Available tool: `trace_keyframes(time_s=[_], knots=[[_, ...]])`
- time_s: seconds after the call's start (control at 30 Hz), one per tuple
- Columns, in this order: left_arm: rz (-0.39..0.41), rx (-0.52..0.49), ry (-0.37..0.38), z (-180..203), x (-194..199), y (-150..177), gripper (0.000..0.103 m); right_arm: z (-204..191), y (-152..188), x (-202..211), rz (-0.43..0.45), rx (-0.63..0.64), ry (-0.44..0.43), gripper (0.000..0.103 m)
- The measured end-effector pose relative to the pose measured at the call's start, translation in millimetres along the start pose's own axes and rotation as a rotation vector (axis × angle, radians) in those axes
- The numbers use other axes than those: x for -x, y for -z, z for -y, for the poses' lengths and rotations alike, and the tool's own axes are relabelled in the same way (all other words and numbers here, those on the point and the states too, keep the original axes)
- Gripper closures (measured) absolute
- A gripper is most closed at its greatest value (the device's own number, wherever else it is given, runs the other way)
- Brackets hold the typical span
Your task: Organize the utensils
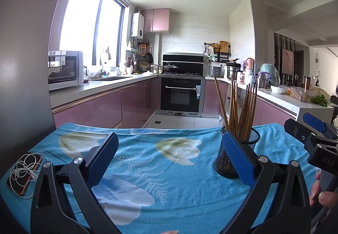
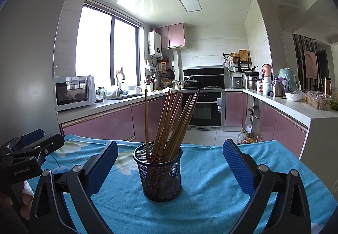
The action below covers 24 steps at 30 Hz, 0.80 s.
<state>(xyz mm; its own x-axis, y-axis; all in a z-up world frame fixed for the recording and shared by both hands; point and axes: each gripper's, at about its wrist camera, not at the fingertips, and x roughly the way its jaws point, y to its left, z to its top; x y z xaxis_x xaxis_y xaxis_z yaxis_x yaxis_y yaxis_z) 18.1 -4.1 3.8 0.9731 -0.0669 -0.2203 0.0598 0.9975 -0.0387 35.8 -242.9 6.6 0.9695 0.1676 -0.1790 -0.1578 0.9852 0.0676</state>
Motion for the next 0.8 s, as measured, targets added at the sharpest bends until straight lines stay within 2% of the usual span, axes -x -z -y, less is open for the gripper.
trace_keyframes(time_s=[0.8], knots=[[-0.002,-0.001,0.003,2.6,-0.8,-0.1,0.006,1.5,-1.5,-0.3,-0.004,-0.006,0.004,0.007]])
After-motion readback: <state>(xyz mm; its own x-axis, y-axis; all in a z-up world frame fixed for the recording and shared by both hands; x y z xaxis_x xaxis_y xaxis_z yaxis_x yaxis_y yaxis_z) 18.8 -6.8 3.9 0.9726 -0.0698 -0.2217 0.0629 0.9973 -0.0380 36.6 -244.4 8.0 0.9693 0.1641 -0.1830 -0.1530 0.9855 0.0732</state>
